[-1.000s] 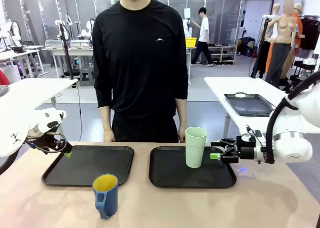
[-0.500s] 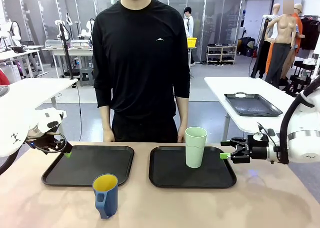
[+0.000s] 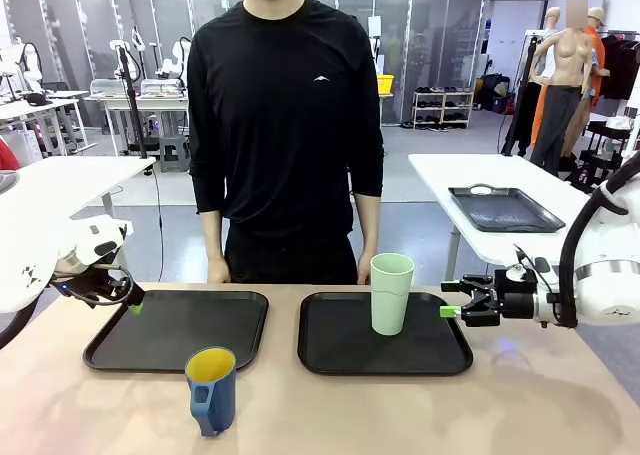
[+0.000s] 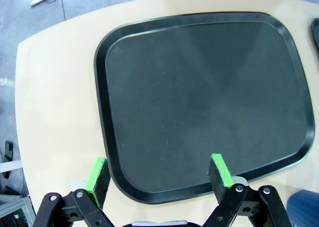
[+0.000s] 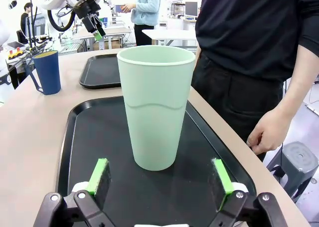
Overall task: Sort and store the cups by type.
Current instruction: Pick up the Handle plastic cup and place it into the empty Flat Tray.
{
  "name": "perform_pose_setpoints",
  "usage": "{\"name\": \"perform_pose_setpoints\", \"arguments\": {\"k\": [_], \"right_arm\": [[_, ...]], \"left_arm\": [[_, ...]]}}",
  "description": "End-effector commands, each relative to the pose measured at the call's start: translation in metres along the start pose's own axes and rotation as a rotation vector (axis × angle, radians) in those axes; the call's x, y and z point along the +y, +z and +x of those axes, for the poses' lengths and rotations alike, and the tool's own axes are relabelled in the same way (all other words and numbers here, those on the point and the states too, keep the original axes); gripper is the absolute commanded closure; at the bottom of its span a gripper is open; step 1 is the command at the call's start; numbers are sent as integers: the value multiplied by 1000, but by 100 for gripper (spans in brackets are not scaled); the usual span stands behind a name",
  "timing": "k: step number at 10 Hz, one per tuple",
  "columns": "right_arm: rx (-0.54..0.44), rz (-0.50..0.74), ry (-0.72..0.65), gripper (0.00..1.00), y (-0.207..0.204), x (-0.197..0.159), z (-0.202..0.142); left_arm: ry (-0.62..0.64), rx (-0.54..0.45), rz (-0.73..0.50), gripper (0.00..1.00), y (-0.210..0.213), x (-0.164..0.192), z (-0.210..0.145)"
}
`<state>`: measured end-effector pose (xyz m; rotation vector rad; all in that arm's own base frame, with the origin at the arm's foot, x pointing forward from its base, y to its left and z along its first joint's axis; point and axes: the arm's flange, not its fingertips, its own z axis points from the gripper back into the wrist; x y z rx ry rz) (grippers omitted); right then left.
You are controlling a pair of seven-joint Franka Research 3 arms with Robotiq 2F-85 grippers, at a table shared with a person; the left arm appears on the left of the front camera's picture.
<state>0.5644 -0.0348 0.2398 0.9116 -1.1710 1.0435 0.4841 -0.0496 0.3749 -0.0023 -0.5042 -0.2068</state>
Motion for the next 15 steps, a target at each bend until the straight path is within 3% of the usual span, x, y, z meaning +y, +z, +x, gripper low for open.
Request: {"name": "perform_pose_setpoints", "arguments": {"k": [1, 10, 13, 15], "right_arm": [[-2, -2, 2, 0, 0, -2, 1], [0, 0, 0, 0, 0, 0, 0], [262, -53, 37, 0, 16, 71, 44], [371, -61, 77, 0, 17, 102, 63]], "left_arm": [[-1, -2, 2, 0, 1, 2, 0], [-1, -2, 2, 0, 1, 2, 0], [-1, -2, 2, 0, 1, 2, 0], [-1, -2, 2, 0, 1, 2, 0]]}}
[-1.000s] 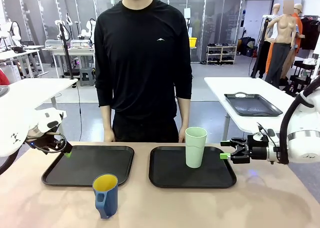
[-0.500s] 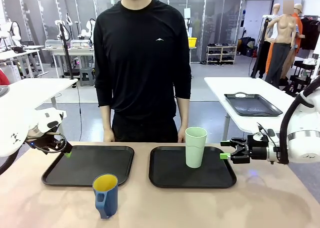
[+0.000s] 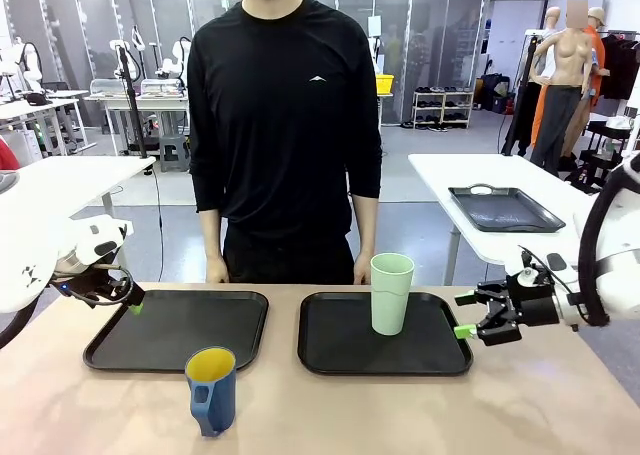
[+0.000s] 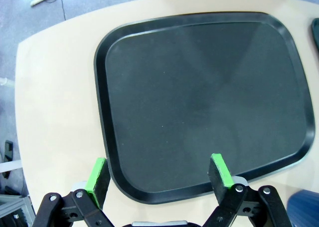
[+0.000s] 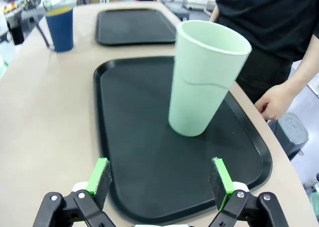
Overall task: Sort and store the cups by type.
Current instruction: Pick up the Handle plastic cup and place it into the empty Flat Tray.
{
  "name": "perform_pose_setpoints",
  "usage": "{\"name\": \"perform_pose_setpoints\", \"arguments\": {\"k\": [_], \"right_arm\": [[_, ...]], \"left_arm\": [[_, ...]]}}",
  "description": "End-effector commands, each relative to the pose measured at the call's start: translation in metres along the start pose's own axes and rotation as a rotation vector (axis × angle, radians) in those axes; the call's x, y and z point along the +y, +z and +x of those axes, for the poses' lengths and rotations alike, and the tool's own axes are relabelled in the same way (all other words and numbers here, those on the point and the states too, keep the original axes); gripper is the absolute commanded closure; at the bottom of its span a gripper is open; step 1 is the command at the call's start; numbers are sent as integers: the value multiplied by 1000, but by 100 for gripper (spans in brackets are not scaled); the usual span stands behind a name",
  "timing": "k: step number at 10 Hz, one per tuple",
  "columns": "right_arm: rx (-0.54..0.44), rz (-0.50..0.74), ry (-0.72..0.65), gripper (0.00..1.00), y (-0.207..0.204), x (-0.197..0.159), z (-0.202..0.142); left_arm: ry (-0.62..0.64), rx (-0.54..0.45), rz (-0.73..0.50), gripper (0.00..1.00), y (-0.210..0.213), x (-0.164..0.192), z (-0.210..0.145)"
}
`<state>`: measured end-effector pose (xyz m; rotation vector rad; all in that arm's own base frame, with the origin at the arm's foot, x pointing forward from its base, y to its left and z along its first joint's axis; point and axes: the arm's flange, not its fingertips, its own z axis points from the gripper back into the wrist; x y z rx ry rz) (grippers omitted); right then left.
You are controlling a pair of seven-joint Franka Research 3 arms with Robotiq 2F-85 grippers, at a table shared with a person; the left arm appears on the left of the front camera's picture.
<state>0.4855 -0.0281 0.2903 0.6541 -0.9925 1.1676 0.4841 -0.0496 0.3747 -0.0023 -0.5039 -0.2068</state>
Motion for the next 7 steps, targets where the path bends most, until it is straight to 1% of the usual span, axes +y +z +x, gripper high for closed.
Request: {"name": "perform_pose_setpoints", "arguments": {"k": [1, 4, 6, 7], "right_arm": [[164, -16, 35, 0, 4, 43, 34], [354, -93, 113, 0, 14, 81, 59], [409, -110, 148, 0, 19, 96, 71], [403, -121, 164, 0, 20, 100, 75]], "left_arm": [[-1, -2, 2, 0, 1, 2, 1], [-1, -2, 2, 0, 1, 2, 1], [-1, -2, 2, 0, 1, 2, 1], [-1, -2, 2, 0, 1, 2, 1]]}}
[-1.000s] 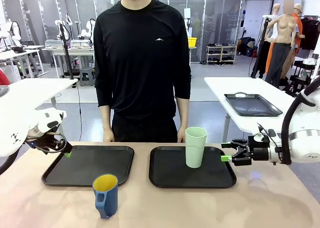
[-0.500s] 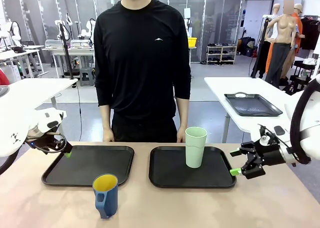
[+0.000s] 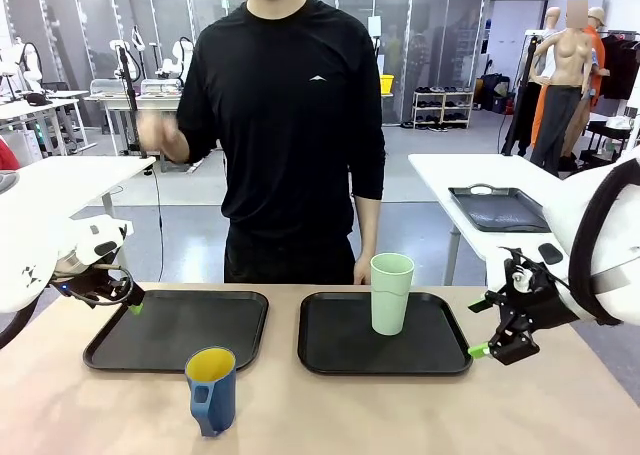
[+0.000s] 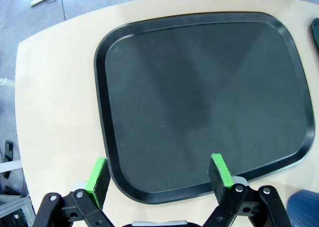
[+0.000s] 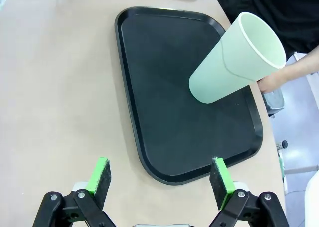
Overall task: Sort and store the cups by type.
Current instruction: Pick up the Handle plastic cup and place it into the empty Flat Tray.
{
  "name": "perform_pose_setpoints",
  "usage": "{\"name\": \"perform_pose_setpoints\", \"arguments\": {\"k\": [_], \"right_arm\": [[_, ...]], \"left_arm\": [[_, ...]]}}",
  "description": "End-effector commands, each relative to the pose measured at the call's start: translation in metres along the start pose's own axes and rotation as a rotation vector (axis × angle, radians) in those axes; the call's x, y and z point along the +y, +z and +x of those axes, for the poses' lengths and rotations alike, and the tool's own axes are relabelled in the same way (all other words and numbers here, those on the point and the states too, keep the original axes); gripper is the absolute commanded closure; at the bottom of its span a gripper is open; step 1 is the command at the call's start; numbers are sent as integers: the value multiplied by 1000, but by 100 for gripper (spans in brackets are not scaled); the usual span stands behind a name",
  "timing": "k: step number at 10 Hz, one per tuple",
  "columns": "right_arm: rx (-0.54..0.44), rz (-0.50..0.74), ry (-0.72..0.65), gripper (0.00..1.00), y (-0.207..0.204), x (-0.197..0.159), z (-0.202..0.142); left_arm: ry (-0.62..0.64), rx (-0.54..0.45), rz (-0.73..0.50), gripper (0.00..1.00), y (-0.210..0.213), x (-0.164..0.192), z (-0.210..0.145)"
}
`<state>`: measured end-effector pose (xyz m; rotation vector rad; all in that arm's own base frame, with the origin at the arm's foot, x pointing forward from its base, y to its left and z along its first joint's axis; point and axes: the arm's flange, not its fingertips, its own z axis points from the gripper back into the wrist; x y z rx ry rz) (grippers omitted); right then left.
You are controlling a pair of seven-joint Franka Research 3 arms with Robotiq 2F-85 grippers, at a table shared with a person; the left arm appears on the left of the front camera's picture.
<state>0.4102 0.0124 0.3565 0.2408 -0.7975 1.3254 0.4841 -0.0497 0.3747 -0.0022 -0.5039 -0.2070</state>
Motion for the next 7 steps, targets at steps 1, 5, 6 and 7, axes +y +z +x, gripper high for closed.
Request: {"name": "perform_pose_setpoints", "arguments": {"k": [1, 5, 6, 7], "right_arm": [[26, -4, -18, 0, 8, 22, 8], [4, -4, 6, 0, 1, 0, 4], [4, -4, 6, 0, 1, 0, 4], [4, -4, 6, 0, 1, 0, 4]], "left_arm": [[0, -2, 2, 0, 1, 3, 1], [0, -2, 2, 0, 1, 3, 1], [0, -2, 2, 0, 1, 3, 1], [0, -2, 2, 0, 1, 3, 1]]}}
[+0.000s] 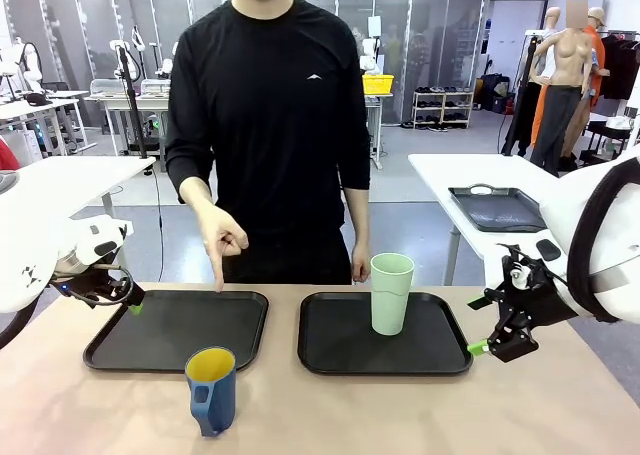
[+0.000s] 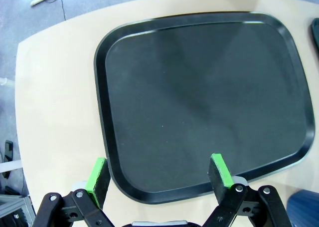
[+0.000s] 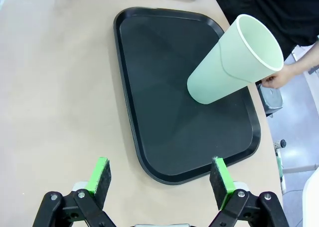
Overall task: Sort and store the cups by type.
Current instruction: Pick up the Handle plastic cup and place it into the empty Flat Tray.
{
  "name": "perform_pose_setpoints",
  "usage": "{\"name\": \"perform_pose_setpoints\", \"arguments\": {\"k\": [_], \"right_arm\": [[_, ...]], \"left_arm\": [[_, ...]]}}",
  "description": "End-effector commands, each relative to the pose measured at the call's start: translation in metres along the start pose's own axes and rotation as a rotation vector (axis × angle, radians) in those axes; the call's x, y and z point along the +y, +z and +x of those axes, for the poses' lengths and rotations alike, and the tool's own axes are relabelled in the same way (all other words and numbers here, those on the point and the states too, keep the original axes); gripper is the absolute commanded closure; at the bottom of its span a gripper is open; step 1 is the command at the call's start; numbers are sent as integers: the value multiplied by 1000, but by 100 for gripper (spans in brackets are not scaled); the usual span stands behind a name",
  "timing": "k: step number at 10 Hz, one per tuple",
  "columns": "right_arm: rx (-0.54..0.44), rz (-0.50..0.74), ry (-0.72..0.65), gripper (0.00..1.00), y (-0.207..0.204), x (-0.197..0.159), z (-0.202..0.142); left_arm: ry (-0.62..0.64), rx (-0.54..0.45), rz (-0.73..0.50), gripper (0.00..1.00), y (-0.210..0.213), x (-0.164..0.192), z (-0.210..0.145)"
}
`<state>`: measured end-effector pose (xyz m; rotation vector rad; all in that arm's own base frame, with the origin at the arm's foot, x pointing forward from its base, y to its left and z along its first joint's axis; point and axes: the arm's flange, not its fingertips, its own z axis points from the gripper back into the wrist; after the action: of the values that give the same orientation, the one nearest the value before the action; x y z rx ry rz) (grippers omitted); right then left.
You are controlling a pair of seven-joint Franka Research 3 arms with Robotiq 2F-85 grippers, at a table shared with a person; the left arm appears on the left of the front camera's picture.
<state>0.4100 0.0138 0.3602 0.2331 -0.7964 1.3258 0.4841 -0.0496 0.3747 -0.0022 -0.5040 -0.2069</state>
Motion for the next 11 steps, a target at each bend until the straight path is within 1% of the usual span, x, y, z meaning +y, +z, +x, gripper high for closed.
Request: {"name": "perform_pose_setpoints", "arguments": {"k": [1, 11], "right_arm": [[-1, 0, 3, 0, -1, 0, 0], [-1, 0, 3, 0, -1, 0, 0]], "left_arm": [[0, -2, 2, 0, 1, 2, 1], [0, -2, 2, 0, 1, 2, 1]]}}
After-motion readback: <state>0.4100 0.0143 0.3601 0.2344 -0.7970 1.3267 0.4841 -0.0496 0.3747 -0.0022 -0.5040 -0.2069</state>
